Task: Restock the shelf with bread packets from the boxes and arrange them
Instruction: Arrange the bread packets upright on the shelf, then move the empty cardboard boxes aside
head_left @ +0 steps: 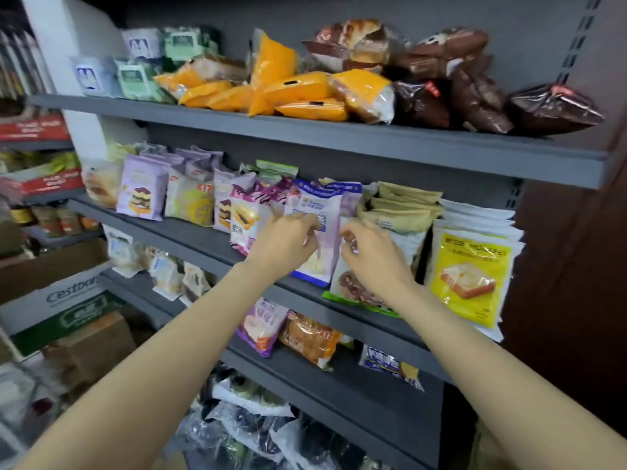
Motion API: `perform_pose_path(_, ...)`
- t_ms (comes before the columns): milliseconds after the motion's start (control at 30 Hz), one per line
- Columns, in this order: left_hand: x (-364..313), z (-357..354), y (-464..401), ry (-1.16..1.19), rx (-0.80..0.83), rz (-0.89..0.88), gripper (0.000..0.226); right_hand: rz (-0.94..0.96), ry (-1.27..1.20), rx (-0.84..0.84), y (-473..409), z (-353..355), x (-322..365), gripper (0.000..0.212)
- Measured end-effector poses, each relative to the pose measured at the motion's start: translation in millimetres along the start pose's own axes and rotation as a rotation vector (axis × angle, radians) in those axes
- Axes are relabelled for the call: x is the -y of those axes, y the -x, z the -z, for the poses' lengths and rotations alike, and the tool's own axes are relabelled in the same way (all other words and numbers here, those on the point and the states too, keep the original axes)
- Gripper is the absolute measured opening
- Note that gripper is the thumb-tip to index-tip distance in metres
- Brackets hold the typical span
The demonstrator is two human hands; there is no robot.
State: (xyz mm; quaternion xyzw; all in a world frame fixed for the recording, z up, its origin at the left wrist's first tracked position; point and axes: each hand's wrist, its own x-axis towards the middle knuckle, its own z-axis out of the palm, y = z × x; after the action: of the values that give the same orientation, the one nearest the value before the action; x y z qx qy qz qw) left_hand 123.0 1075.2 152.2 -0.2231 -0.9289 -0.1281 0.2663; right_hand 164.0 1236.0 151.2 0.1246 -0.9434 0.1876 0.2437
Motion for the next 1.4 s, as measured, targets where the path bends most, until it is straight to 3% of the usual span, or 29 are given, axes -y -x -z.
perform_pose_path(267,171.6,54.6,89.2,-0.114,0.107,0.395,0.019,0.227,-0.076,0.284,-57.5,-114.3,151.8,0.021)
perform_pose_path(467,352.3,85.1,170.0,0.069,0.15,0.772,0.026,0.326,-0.181,0.517,-104.3,-246.7,296.3,0.023)
perform_pose_path(700,542.0,120.3,252.5,0.067,0.062,1.091,0.026,0.362,-0.302,0.738,-158.9,-381.2,463.0,0.02)
perform_pose_path(800,608.1,128.3,278.4,0.042,0.025,1.19,0.027,0.37,-0.356,0.828,-179.1,-435.1,520.2,0.03)
perform_pose_path(900,665.9,131.5,295.2,0.047,0.039,1.218,0.028,0.513,-0.336,0.9,-199.5,-490.9,571.7,0.046)
perform_pose_path(1000,722.4,129.5,310.8,-0.01,0.222,1.234,0.046,0.627,-0.291,0.923,-218.5,-547.0,616.8,0.063)
perform_pose_path(1100,774.2,127.3,331.6,-0.223,0.322,1.382,0.066,0.54,-0.291,0.936,-240.6,-602.5,652.9,0.071)
perform_pose_path(1200,813.9,119.1,349.4,-0.198,0.377,1.576,0.085,0.456,-0.215,1.005,-251.2,-652.3,676.2,0.074)
perform_pose_path(1333,844.6,113.2,363.4,-0.204,0.403,1.801,0.079,0.361,-0.163,0.903,-262.2,-695.0,694.0,0.076)
perform_pose_path(1400,852.5,118.2,373.8,-0.365,0.393,1.772,0.07,0.282,-0.203,0.987,-268.7,-709.1,698.4,0.057)
